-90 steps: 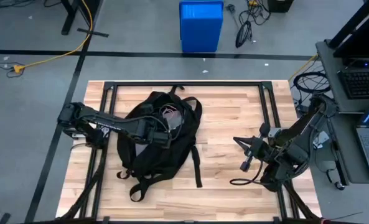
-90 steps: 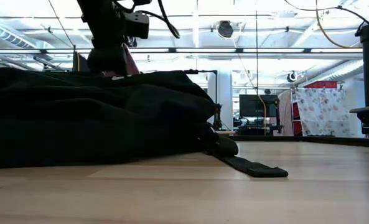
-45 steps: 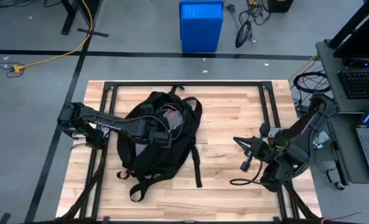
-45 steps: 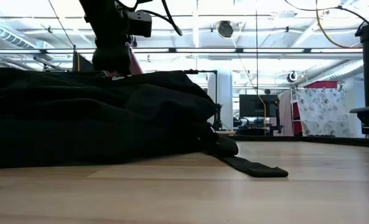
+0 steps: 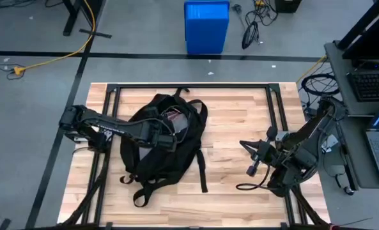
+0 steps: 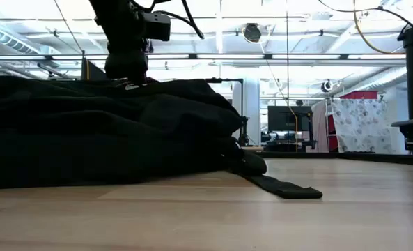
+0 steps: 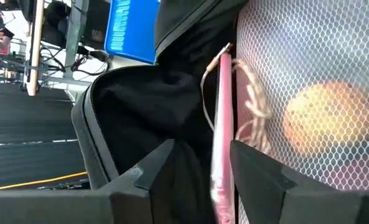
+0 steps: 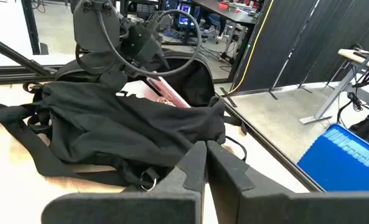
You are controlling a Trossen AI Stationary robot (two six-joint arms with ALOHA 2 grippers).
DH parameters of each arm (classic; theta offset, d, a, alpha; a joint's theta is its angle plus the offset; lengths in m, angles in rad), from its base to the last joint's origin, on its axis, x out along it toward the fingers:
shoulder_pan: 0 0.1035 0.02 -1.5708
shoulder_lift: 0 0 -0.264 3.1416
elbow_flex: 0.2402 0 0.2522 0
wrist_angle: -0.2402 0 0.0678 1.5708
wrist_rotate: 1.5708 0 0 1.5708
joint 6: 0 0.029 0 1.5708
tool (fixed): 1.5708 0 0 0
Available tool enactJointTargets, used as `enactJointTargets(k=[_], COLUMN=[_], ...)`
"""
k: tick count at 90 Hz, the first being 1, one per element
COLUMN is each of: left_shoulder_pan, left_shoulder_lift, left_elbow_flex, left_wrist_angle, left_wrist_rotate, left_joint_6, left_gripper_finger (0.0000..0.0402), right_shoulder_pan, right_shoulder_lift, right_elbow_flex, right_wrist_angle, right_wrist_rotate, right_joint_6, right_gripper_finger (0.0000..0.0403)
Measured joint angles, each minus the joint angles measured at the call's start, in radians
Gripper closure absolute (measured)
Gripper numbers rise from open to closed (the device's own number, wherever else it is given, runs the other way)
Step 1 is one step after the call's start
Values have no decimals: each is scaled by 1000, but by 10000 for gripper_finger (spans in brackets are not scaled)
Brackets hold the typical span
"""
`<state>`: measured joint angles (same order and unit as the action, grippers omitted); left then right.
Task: Unpack backpack
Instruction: Put the cellphone into the black backpack, then close the black backpack
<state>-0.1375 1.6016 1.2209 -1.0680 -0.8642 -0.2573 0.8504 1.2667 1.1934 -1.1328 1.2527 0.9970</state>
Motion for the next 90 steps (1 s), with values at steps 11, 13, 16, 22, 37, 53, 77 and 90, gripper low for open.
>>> enactJointTargets(k=[11, 13, 16, 22, 37, 53, 77, 90], left_shoulder_pan=[0, 0, 0, 0, -2, -23, -53, -61], left_shoulder_lift=[0, 0, 0, 0, 1, 1, -23, -33], left_elbow_flex=[0, 0, 0, 0, 4, 53, 92, 91], left_wrist_angle=[17, 17, 16, 17, 16, 16, 10, -75], left_wrist_rotate=[0, 0, 0, 0, 1, 37, 41, 85], left_joint_6=[-1, -1, -4, -32, -105, -104, -108, -245], left_gripper_finger=[260, 259, 259, 259, 259, 259, 261, 272], right_shoulder_pan=[0, 0, 0, 0, 0, 0, 0, -6], right_shoulder_lift=[0, 0, 0, 0, 0, 4, 42, 62], right_elbow_flex=[0, 0, 0, 0, 0, 0, 0, 0], right_wrist_angle=[0, 0, 0, 0, 0, -1, -2, -1], right_wrist_rotate=[0, 0, 0, 0, 0, 0, 0, -1], right_joint_6=[0, 0, 0, 0, 0, 0, -17, -16], right_gripper_finger=[403, 403, 403, 403, 403, 403, 403, 403])
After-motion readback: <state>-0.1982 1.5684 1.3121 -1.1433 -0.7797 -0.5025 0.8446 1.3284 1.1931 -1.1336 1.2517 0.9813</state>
